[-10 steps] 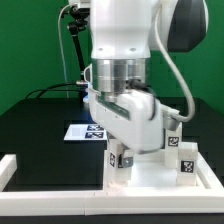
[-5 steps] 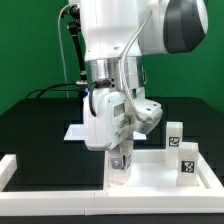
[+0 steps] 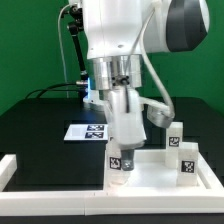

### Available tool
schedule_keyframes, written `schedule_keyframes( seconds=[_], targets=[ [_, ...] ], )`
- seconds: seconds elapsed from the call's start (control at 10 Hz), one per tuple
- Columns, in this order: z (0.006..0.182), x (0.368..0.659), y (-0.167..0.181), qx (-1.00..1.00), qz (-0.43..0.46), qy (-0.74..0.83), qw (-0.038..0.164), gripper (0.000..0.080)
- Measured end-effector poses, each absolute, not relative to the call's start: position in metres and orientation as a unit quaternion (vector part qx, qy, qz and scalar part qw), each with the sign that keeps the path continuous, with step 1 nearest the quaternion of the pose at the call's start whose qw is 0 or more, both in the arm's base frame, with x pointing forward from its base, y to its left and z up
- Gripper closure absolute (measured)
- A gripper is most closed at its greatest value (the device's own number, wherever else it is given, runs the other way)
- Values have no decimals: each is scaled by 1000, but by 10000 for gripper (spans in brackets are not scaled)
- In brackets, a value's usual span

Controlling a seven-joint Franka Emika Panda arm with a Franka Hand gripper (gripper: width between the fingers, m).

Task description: Assemble square table

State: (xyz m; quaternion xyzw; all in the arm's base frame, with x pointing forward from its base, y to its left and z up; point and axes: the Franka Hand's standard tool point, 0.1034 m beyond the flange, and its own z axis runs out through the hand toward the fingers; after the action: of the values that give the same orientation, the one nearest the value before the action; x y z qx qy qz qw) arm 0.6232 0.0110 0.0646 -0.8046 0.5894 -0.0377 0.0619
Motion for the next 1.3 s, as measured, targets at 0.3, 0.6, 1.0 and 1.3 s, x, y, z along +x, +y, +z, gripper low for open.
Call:
schedule_keyframes(
  seconds=[0.3,0.6,1.0,1.3],
  targets=[
    [64,623,8,-870,-46,488,53,151],
    [68,626,4,-949,-56,308,25,150],
    [66,625,5,-933,-54,355,28,281],
    [64,624,5,-899,-49,435,31,517]
  ],
)
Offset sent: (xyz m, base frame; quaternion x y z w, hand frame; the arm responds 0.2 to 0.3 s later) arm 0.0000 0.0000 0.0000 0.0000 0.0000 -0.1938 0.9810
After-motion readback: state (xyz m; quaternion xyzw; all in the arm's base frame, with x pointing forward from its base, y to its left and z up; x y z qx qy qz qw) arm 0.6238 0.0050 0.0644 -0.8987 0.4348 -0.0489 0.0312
